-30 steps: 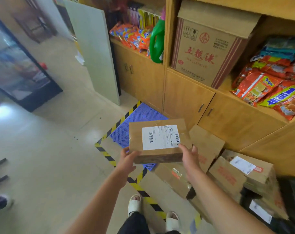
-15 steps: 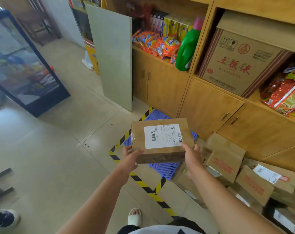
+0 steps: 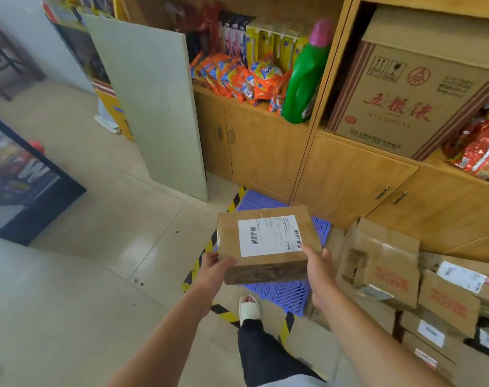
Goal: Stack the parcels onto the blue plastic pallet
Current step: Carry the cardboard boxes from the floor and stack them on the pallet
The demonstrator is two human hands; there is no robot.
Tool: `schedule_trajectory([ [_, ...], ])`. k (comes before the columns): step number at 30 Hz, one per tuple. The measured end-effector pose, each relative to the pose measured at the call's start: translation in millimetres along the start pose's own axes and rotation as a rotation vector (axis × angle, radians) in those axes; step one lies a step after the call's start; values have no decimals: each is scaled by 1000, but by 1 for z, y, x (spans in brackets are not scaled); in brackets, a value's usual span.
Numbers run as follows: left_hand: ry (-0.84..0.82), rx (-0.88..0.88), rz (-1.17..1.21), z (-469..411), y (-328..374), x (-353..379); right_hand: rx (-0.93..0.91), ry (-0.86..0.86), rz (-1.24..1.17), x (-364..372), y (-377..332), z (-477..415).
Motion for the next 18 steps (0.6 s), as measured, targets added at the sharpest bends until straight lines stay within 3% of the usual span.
schedule_trajectory([
  [5, 26, -43, -122, -53, 62, -32, 36, 17, -92, 38, -37, -59],
  [10, 12, -47, -94, -103, 112, -66, 11, 27, -70, 72, -78, -107],
  [18, -137, -95, -182, -167, 165, -90, 89, 102, -144, 110, -81, -148],
])
Point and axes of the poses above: each hand's wrist, its own z-axis away from the middle knuckle, its own x-axis out of the palm, y = z × x, the point moved 6 cm from there along -z, towards the middle knuckle, and after that the axes turned 15 degrees about -y, right-handed, at the moved point
